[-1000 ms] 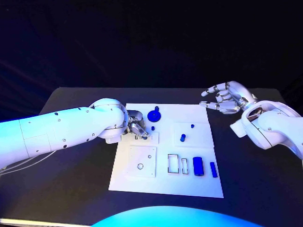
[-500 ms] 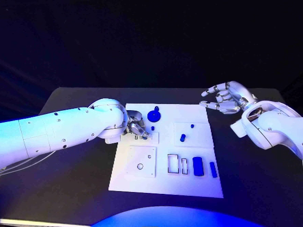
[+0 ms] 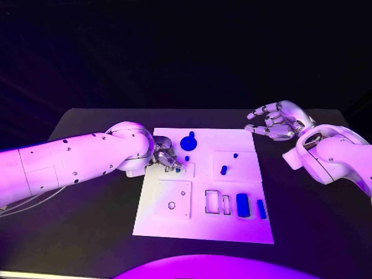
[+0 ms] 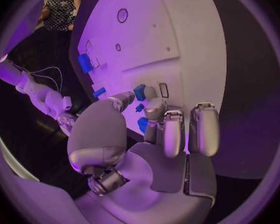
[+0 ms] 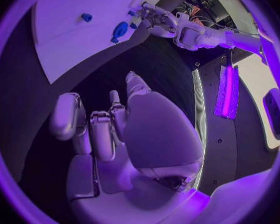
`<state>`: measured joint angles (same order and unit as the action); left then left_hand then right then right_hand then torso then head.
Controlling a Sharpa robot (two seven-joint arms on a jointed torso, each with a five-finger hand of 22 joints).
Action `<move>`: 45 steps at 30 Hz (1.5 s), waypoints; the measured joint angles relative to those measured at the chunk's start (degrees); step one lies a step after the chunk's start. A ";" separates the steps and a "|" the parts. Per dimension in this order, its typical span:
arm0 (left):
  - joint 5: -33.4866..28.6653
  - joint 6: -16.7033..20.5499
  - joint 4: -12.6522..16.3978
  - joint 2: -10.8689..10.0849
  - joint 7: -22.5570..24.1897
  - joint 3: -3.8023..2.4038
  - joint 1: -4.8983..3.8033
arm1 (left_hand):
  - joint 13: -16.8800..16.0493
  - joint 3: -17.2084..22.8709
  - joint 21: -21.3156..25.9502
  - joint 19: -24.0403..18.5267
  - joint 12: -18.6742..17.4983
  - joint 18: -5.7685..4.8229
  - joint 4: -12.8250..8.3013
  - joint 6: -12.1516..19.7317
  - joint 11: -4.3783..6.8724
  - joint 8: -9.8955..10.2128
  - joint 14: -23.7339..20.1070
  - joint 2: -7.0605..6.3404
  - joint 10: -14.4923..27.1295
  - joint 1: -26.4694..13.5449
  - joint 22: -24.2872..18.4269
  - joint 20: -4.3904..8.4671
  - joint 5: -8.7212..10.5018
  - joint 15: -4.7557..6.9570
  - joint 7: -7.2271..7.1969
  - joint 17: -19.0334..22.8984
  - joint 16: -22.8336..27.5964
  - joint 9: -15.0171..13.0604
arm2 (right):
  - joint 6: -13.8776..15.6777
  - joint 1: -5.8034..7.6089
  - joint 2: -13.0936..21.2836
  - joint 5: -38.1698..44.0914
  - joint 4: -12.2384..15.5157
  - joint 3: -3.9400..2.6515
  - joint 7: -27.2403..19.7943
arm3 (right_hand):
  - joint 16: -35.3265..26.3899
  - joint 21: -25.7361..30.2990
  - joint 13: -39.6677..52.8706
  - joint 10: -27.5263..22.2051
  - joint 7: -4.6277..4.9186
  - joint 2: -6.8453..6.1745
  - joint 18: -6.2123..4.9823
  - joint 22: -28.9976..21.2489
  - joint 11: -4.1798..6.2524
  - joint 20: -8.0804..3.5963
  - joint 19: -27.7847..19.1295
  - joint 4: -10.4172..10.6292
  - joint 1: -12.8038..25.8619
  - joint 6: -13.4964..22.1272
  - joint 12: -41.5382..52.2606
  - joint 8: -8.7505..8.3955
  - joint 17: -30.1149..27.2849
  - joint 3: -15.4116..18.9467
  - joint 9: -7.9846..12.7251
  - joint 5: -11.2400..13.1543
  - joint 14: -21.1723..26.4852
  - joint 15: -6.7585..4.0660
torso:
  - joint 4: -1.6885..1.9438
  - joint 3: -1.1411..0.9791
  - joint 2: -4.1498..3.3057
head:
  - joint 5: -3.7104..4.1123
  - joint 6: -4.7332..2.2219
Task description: Assemble the parts on the task board
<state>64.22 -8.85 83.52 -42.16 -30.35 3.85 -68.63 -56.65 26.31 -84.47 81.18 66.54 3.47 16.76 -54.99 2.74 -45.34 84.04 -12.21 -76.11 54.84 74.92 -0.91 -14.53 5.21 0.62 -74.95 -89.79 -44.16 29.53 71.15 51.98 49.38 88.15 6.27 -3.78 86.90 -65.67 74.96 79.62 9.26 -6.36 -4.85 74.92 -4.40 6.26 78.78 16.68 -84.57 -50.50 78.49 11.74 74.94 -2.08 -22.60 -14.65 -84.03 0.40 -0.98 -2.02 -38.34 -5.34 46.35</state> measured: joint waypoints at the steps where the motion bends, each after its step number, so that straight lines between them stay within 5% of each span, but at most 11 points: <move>1: 0.01 0.01 0.11 -0.21 0.00 -0.07 0.00 | 0.00 -0.15 0.00 0.00 0.00 0.00 0.15 0.00 0.00 0.00 0.00 0.00 0.00 0.00 0.00 0.00 0.00 0.00 0.00 0.00 0.00 0.00 | 0.01 -0.01 0.04 0.00 0.00 0.00 0.00 | 0.00 0.21 0.00 0.00 0.13 -0.15 0.00 0.00 0.00 0.00 0.00 0.00 0.15 0.13 0.00 0.00 0.00 0.00 0.00 0.00 0.00 0.00 | 0.00 0.00 0.01 | 0.00 -0.01; 8: -0.12 0.03 1.65 -1.37 -0.02 -1.29 -0.02 | 0.01 -0.83 0.00 0.00 0.20 0.00 -0.06 0.00 0.00 0.21 0.00 -0.24 0.00 -0.23 0.00 0.00 0.23 0.00 0.00 0.00 0.00 0.01 | 0.15 -0.20 0.26 -0.02 0.13 0.00 -0.06 | 0.00 0.22 0.00 0.00 0.16 0.02 0.01 -0.01 0.00 0.00 0.00 0.00 0.44 0.16 -0.24 0.00 0.00 0.00 0.00 0.00 0.00 0.00 | 0.07 0.02 0.03 | 0.12 -0.29; 16: -0.79 0.04 2.79 -2.43 -0.05 -4.04 -0.94 | 2.91 -2.58 1.00 -1.16 -1.92 0.00 0.04 1.78 -0.53 1.01 0.00 -0.28 2.23 -0.28 -0.68 -0.32 0.23 0.00 0.94 0.01 0.28 -0.07 | 0.40 -0.32 0.37 -0.06 0.14 0.00 -0.16 | 0.00 0.22 0.00 0.00 -0.05 0.02 0.00 -0.01 0.00 0.00 0.00 0.00 0.44 0.36 -0.23 0.00 -0.01 0.00 0.06 0.00 0.00 0.00 | 0.10 0.02 0.03 | 0.09 -0.66; 18: -0.95 0.02 2.20 -2.48 -0.05 -4.58 -1.67 | 5.30 -3.33 1.92 -2.51 -3.84 0.00 -0.01 3.81 -1.18 2.48 0.00 0.27 4.48 0.56 -2.33 -0.64 0.23 -0.27 1.69 0.01 1.12 0.22 | 0.43 -0.33 0.40 -0.07 0.11 0.00 -0.19 | 0.00 0.37 -0.01 0.00 -0.04 -0.19 0.01 -0.01 0.00 0.00 0.00 0.00 0.66 0.36 -0.23 0.00 -0.01 0.00 0.06 0.00 0.00 0.00 | 0.07 0.01 0.03 | 0.06 -0.72; 23: -0.90 -0.22 -1.72 -1.26 -0.10 -5.27 -3.95 | 5.32 -4.91 2.43 -3.31 -3.41 0.00 -0.02 7.18 -3.08 8.41 -0.03 1.64 5.77 3.16 -3.20 -2.00 -0.11 -2.10 4.09 0.01 1.38 3.00 | 0.47 -0.34 0.44 -0.10 0.01 0.00 -0.24 | 0.00 0.44 -0.01 0.00 -0.04 -0.20 0.00 -0.01 0.00 0.00 0.00 0.00 0.66 0.36 -0.23 0.00 -0.01 0.00 0.05 0.00 0.00 0.00 | 0.07 -0.01 0.01 | 0.07 -0.92; 29: -0.64 -0.96 -6.81 1.43 -0.14 -5.33 -4.92 | 5.24 -5.69 2.43 -3.08 -3.14 0.00 -0.03 8.18 -3.79 12.11 0.10 2.12 6.28 4.40 -3.20 -2.70 -0.11 -2.77 5.11 0.02 1.38 4.79 | 0.48 -0.34 0.35 -0.13 -0.08 0.00 -0.26 | 0.00 0.44 -0.01 0.00 -0.04 -0.20 0.00 -0.05 0.00 0.00 0.00 0.00 0.66 0.36 -0.23 0.00 -0.02 0.00 0.05 -0.14 0.00 0.00 | -0.01 -0.04 -0.08 | -0.07 -1.09; 37: -0.26 -2.28 -13.13 4.79 -0.15 -4.56 -5.18 | 5.48 -5.69 2.43 -3.08 -3.14 0.00 -0.02 8.19 -3.78 12.51 -0.11 2.12 6.28 4.40 -3.25 -2.69 -0.11 -2.99 5.11 0.02 1.38 5.03 | 0.48 -0.35 0.29 -0.15 -0.11 0.00 -0.32 | 0.00 0.44 -0.01 0.00 -0.04 -0.20 0.01 -0.07 0.00 0.00 0.00 0.00 0.66 0.36 -0.23 0.00 -0.02 0.00 0.05 -0.34 0.00 0.00 | 0.07 -0.01 -0.14 | -0.46 -0.95; 45: -0.15 -4.07 -16.54 6.81 -0.18 -3.63 -5.16 | 5.48 -5.83 2.43 -3.28 -3.14 0.01 -0.17 8.19 -3.84 12.51 -0.11 2.37 6.35 4.64 -3.30 -2.89 -0.11 -2.99 5.11 0.02 1.38 5.16 | 0.48 -0.35 0.23 -0.17 -0.07 0.00 -0.48 | 0.00 0.44 -0.01 0.00 -0.04 -0.20 0.00 -0.07 0.00 0.00 0.00 0.00 0.66 0.36 -0.23 0.00 -0.02 0.00 0.05 -0.34 0.00 0.00 | -0.01 0.03 -0.13 | -0.52 -0.65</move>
<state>64.07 -12.91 66.98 -35.35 -30.53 0.23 -73.79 -51.17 20.47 -82.04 77.89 63.40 3.48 16.59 -46.80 -1.11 -32.83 83.93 -9.84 -69.76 59.48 71.62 -3.80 -14.64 2.23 5.72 -74.93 -88.41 -39.00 30.02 70.79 52.21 49.21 88.09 6.27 -4.26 86.90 -65.23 74.95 79.62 9.22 -6.55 -4.84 74.84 -4.40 6.26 78.78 16.68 -83.91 -50.14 78.26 11.74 74.91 -2.08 -22.55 -14.98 -84.03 0.40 -0.98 -1.99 -38.47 -5.86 45.69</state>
